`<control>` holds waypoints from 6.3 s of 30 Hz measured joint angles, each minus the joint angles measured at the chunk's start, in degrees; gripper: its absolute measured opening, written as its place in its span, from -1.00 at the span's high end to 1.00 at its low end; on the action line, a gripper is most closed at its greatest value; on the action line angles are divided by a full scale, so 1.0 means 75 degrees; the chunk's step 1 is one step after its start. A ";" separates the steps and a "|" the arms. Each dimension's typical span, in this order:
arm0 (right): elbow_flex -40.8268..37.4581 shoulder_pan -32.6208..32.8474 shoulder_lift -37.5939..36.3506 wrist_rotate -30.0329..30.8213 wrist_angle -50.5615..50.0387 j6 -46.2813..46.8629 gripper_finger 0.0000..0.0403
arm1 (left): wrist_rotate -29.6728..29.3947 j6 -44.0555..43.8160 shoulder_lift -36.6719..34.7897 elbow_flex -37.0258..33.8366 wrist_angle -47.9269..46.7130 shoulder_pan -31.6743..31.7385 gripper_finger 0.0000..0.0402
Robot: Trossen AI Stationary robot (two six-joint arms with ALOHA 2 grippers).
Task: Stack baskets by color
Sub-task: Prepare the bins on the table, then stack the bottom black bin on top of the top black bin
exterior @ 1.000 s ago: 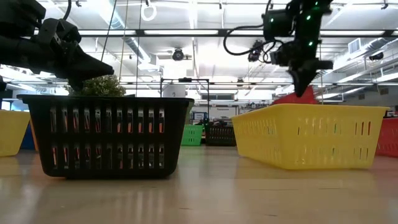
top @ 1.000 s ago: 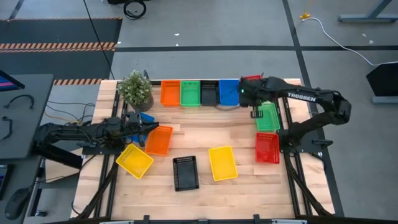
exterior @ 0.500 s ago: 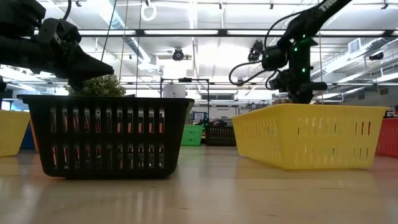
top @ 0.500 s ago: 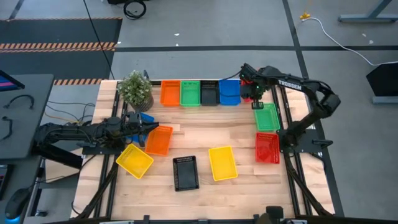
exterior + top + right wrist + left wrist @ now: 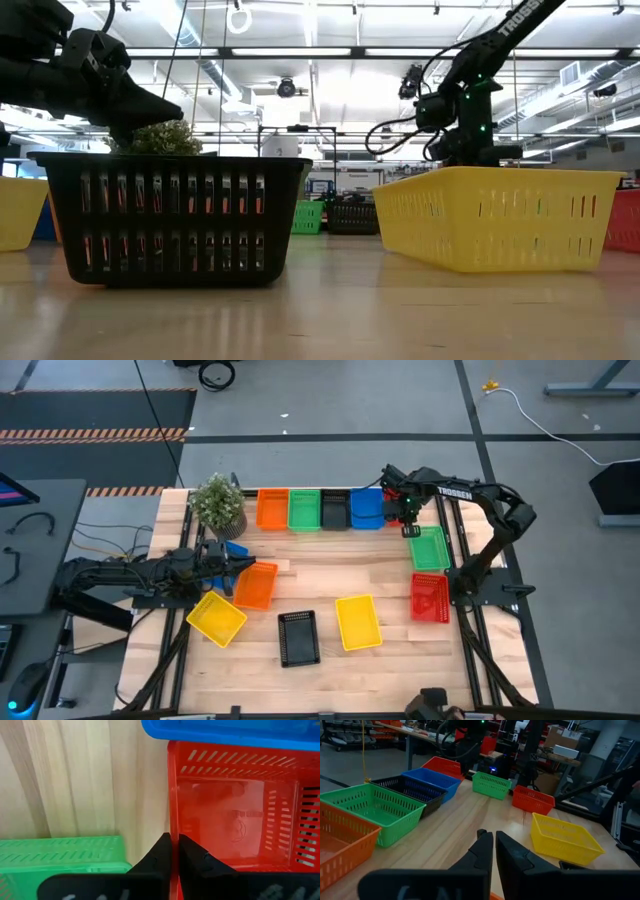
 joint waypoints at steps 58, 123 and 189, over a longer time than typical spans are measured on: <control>-0.2680 0.6741 -0.1885 0.2126 0.7198 0.6379 0.80 | 0.0000 0.0322 0.0001 -0.0003 0.0676 -0.0099 0.86; 0.5561 0.9667 0.4594 0.2936 0.1327 0.6894 0.94 | 0.1524 -0.1277 0.0003 -0.0006 -0.0087 -0.0099 0.87; -0.1308 0.2701 0.0090 -0.0276 0.7820 0.1722 0.55 | 0.1000 -0.0032 0.0000 -0.0006 0.1029 -0.0096 0.84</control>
